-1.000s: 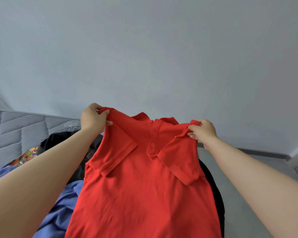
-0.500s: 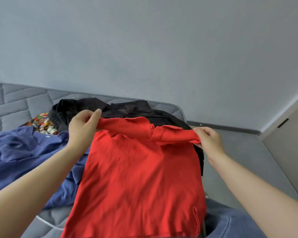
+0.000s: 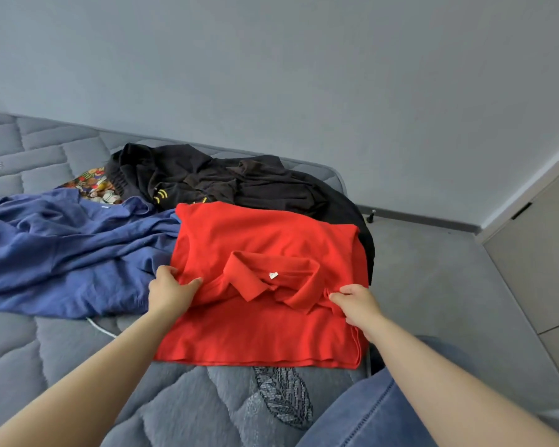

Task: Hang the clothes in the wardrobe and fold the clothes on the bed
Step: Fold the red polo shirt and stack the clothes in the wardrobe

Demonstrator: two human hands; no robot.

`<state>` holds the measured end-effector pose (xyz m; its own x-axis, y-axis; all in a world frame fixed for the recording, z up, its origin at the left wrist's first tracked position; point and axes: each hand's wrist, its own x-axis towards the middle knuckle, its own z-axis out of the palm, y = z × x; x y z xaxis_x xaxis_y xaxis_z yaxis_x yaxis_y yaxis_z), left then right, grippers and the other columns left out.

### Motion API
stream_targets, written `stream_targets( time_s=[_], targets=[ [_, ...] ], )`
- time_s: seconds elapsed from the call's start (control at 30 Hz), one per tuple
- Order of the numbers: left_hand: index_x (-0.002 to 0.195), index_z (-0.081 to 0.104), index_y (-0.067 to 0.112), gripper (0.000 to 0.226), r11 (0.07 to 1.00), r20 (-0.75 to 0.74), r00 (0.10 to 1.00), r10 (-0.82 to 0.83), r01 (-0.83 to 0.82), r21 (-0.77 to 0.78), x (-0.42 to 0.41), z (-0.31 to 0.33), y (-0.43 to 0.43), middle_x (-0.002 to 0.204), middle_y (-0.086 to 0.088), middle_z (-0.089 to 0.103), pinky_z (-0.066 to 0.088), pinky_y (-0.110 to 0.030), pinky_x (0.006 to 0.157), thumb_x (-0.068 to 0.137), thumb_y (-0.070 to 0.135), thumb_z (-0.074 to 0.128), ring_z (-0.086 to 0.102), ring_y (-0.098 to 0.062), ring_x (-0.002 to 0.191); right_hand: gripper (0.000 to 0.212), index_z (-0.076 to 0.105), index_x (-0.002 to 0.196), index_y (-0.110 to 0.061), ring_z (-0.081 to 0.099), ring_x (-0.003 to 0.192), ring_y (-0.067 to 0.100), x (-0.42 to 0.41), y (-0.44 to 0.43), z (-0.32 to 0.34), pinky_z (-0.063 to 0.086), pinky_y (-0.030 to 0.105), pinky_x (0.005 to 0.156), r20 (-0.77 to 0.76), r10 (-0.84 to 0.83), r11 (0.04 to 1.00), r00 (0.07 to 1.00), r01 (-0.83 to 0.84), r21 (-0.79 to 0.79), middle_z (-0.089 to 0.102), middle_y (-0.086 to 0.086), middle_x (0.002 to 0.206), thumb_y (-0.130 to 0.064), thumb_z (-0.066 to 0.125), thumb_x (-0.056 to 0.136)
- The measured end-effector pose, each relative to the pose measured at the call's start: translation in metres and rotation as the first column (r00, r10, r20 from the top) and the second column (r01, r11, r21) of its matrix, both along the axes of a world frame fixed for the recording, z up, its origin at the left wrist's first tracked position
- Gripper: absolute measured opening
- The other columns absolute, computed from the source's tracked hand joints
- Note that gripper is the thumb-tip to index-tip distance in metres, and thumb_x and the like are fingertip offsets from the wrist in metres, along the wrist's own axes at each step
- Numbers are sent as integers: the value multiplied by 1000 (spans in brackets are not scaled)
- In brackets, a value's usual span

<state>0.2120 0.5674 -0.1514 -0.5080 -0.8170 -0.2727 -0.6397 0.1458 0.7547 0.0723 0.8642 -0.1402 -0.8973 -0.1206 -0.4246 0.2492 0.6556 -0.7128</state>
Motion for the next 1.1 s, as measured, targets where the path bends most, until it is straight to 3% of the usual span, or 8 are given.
stream_targets(
  time_s=[0.13, 0.27, 0.4, 0.57, 0.67, 0.9, 1.0, 1.1],
  targets=[
    [119, 49, 9, 51, 999, -38, 999, -36, 36, 2, 5, -4, -2, 115, -15, 59, 43, -41, 91, 77, 17, 77, 57, -35, 106, 35, 66, 117, -4, 61, 112, 28, -3, -3, -5, 45, 31, 93, -64, 124, 983, 990, -114, 142, 66, 13, 118, -22, 69, 87],
    [100, 48, 15, 37, 996, -97, 992, -81, 77, -42, 15, -5, -1, 82, -8, 57, 46, -33, 67, 77, 13, 77, 60, -30, 68, 22, 65, 67, -7, 64, 76, 26, -4, 13, -4, 39, 28, 60, -135, 163, 970, 977, -133, 202, 66, 7, 70, -15, 64, 88],
    [86, 51, 16, 24, 990, -99, 985, -142, 142, -13, 26, -9, 1, 67, -2, 54, 47, -25, 46, 80, 7, 73, 48, -15, 34, 22, 67, 67, -6, 60, 62, 14, -6, 35, 0, 41, 25, 58, -141, 109, 974, 984, -78, 211, 65, 1, 62, -16, 63, 86],
    [81, 68, 17, 14, 966, -32, 970, -243, 239, -95, 35, -13, 7, 84, -4, 68, 53, -36, 71, 78, 5, 74, 58, -22, 62, 26, 66, 89, 11, 66, 84, 38, 3, 35, 2, 54, 47, 83, -68, 169, 969, 983, -153, 192, 63, 15, 72, -15, 59, 86],
    [87, 69, 19, 19, 958, -61, 967, -248, 236, -164, 41, -10, 8, 93, 3, 67, 48, -35, 84, 75, 6, 76, 59, -19, 79, 25, 57, 63, -3, 55, 66, 27, 9, 33, 5, 53, 42, 77, -97, 175, 965, 980, -151, 212, 50, 7, 63, -15, 54, 84],
    [88, 66, 17, 18, 971, -40, 977, -210, 204, -123, 52, -21, 15, 88, -11, 70, 55, -39, 70, 76, 7, 77, 57, -27, 58, 28, 50, 61, -12, 49, 68, 19, 26, 45, 4, 40, 32, 68, -118, 201, 964, 972, -176, 197, 53, 4, 65, -19, 56, 88],
    [87, 64, 17, 21, 970, -37, 972, -232, 228, -88, 47, -16, 14, 83, 0, 65, 51, -34, 67, 76, 22, 80, 62, -22, 62, 16, 65, 90, -22, 46, 104, 14, 29, 42, 1, 40, 35, 97, -210, 325, 922, 922, -260, 286, 57, -8, 102, -37, 60, 87],
    [83, 66, 18, 19, 978, -42, 980, -194, 190, -89, 44, -17, 16, 84, 4, 64, 42, -31, 77, 74, 23, 82, 59, -17, 80, 40, 60, 118, -20, 51, 107, 12, 31, 33, -3, 39, 27, 90, -214, 371, 914, 904, -313, 260, 60, -5, 110, -47, 60, 89]
  ],
)
